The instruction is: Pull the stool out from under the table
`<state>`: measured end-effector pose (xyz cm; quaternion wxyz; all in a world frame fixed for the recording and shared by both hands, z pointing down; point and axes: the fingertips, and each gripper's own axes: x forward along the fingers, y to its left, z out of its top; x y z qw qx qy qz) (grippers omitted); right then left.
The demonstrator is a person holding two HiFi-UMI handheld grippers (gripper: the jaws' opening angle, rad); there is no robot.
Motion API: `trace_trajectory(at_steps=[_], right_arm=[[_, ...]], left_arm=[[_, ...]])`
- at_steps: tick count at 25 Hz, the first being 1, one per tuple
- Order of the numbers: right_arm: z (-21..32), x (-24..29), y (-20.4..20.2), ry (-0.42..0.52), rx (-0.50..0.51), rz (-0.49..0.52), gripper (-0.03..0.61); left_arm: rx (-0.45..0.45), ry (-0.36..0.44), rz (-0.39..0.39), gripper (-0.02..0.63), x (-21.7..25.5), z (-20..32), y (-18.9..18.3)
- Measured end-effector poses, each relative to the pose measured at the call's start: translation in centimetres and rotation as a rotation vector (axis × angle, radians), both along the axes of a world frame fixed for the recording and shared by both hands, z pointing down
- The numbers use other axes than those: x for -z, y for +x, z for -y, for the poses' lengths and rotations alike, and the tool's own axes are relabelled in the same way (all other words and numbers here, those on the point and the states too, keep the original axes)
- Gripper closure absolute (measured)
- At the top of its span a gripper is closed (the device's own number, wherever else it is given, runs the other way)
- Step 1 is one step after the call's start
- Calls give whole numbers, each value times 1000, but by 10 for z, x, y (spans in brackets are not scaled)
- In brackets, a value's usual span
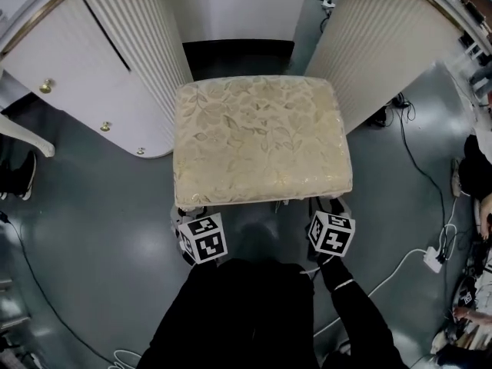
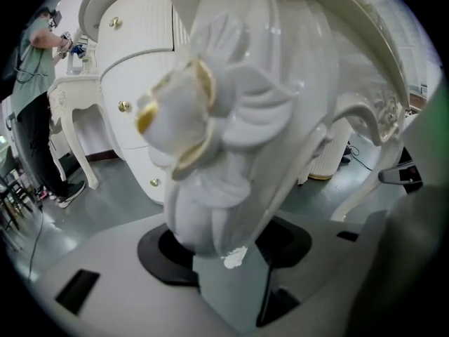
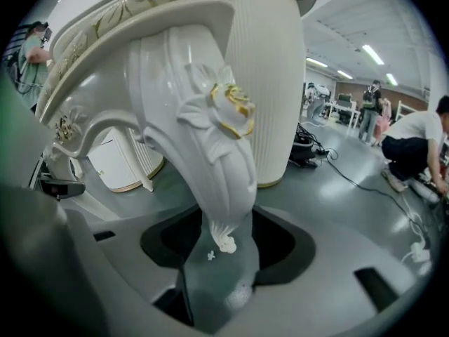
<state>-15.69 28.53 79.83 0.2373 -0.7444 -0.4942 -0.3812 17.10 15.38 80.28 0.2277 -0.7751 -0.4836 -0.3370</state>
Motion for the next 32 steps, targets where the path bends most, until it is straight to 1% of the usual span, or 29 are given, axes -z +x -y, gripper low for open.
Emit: trace_trajectory(at_steps=[4,7,10,13,17,20,24,27,29,32], right_arm=[[25,12,-15,91,-14,24,353],[38,31,-21,133,-22,43,353],[51,56,-16,161,-21,39,353],[59,89,0,164,11,25,353],[67,136,25,161,70,11,353],[75,166,38,178,87,-8,354],[83,203,52,212,99,-35,389],[86,234,62,229,106,-45,407],[81,259,67,219,111,-43,457],[73,292,73,193,116,-44,520]], left_arm=[[27,73,35,388,5,17,-6],[70,129,74,385,15,32,-10],[96,181,106,385,31,52,-18],[84,211,132,385,55,64,-29],[47,203,154,388,103,60,-36],[20,181,160,396,144,48,-37],[-13,156,163,412,191,31,-38],[-34,144,180,424,225,24,-40],[-42,136,200,432,250,20,-43],[-54,121,208,467,280,14,-45]])
